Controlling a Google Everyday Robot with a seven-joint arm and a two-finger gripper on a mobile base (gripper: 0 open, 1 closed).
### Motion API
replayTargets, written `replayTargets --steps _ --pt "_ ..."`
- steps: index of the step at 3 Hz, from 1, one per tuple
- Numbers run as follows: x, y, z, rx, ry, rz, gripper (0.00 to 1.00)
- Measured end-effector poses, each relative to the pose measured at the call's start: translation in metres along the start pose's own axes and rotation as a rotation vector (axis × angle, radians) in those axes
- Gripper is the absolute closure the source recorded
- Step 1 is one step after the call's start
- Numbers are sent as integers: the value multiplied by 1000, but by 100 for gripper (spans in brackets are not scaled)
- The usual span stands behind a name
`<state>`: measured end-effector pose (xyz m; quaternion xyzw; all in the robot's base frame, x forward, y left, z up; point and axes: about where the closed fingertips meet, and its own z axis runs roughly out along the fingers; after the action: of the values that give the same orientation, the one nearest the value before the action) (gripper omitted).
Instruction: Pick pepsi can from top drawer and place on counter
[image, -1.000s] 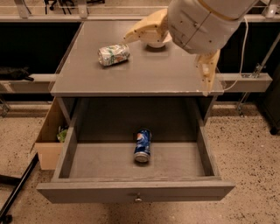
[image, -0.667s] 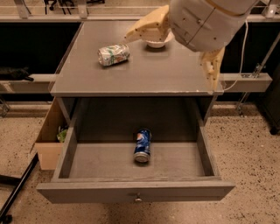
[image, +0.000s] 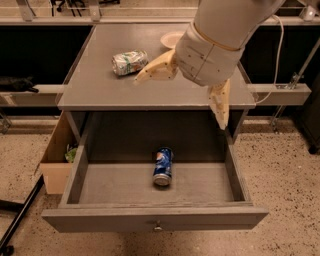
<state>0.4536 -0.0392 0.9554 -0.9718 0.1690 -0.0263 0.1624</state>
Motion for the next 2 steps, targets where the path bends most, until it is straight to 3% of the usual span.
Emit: replayTargets --steps 1,2 --pt "0 0 1 0 -1 0 0" --pt "19 -25 48 -24 -69 -2 0"
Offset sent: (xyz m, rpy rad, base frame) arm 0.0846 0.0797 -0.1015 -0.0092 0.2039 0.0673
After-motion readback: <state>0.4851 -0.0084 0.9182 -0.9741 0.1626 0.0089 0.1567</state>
